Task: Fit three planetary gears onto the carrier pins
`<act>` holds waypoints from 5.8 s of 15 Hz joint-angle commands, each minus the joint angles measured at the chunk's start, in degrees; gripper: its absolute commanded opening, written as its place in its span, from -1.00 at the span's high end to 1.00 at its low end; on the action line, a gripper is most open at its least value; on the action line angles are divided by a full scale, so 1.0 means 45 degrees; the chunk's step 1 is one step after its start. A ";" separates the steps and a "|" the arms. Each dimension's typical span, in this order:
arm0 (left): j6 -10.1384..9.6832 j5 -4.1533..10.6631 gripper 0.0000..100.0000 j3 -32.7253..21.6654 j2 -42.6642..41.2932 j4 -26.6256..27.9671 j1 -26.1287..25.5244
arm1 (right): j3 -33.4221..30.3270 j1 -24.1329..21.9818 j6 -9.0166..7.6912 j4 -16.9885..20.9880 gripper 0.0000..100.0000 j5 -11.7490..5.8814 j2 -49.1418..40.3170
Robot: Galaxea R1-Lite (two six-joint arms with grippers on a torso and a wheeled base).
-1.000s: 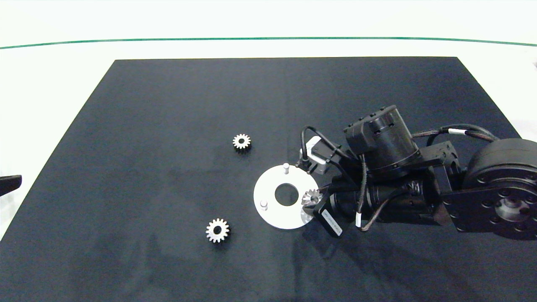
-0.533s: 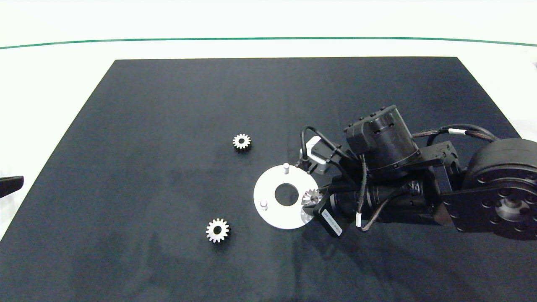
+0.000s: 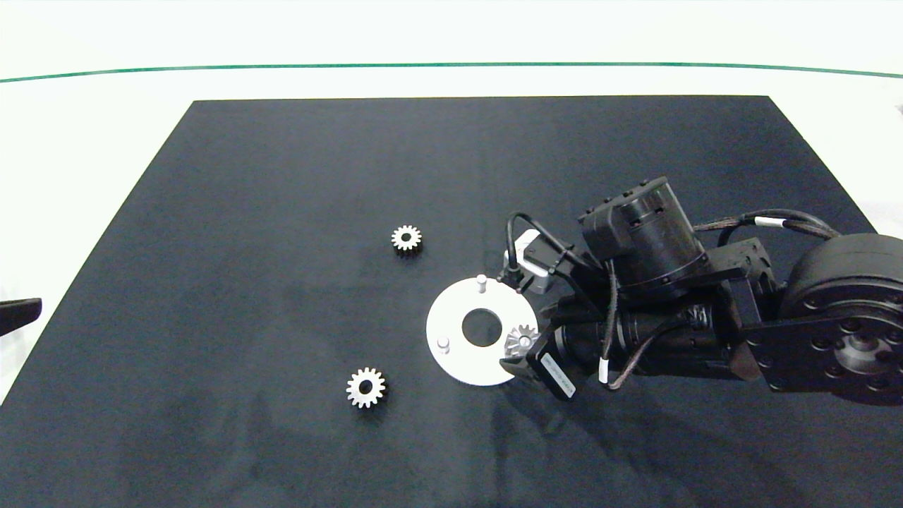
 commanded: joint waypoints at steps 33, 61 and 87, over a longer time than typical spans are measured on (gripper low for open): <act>-0.0421 -0.0024 -1.00 0.5004 0.2512 -0.4908 -0.7906 | 0.4748 -0.1477 0.0580 -0.1587 -1.00 -0.0599 -0.8607; -0.0655 0.2301 -1.00 0.5648 0.6985 -0.9302 -1.0074 | 0.5295 -0.1184 0.0190 -0.1645 -1.00 -0.0520 -0.8958; 0.0360 0.2398 -1.00 0.6664 0.7961 -1.1412 -0.9019 | 0.5353 -0.1184 0.0151 -0.1606 -1.00 -0.0442 -0.9115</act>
